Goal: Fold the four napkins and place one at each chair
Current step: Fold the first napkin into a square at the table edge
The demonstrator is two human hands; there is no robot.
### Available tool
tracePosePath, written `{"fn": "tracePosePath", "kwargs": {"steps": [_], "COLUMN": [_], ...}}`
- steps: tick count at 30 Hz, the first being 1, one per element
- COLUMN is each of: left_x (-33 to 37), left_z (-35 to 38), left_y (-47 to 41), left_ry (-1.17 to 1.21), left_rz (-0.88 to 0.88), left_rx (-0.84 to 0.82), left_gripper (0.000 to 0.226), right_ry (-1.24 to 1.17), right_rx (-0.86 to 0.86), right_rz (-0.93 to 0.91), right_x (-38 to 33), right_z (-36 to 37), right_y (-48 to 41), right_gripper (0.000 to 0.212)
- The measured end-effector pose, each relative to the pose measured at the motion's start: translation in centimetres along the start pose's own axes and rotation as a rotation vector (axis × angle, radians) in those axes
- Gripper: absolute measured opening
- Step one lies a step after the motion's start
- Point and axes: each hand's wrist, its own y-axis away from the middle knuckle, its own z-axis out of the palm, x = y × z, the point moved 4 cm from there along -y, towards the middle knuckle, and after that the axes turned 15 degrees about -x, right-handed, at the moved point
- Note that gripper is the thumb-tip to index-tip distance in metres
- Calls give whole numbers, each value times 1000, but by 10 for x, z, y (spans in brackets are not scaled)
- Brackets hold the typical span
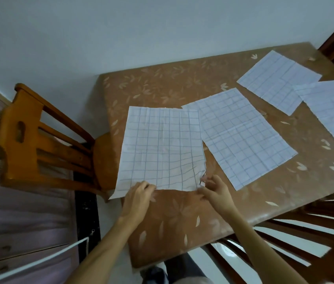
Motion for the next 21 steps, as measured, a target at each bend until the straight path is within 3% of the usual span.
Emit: {"fn": "tracePosePath", "kwargs": {"steps": [3,7,10,14,21], "left_x": [5,9,8,-12,-51], "left_z": [-4,-16,-27,-44,-85], "left_y": [24,49,65,69,28], "left_ry": [-6,-5,-5,70,113], "left_rz": [37,105,163,147,-15], "left_rx": [36,106,151,143,275], "left_gripper": [44,33,29,32,15], "right_ry": [205,467,535,605,616], "right_rx": [-59,22,80,135,203], "right_rz": [-63,-94,-161,-181,-141], "right_x": [-5,-1,-5,-11,-36], "right_z": [12,15,11,-1,-23], "right_y": [19,34,42,37,-15], "right_gripper": [49,28,11,5,26]}}
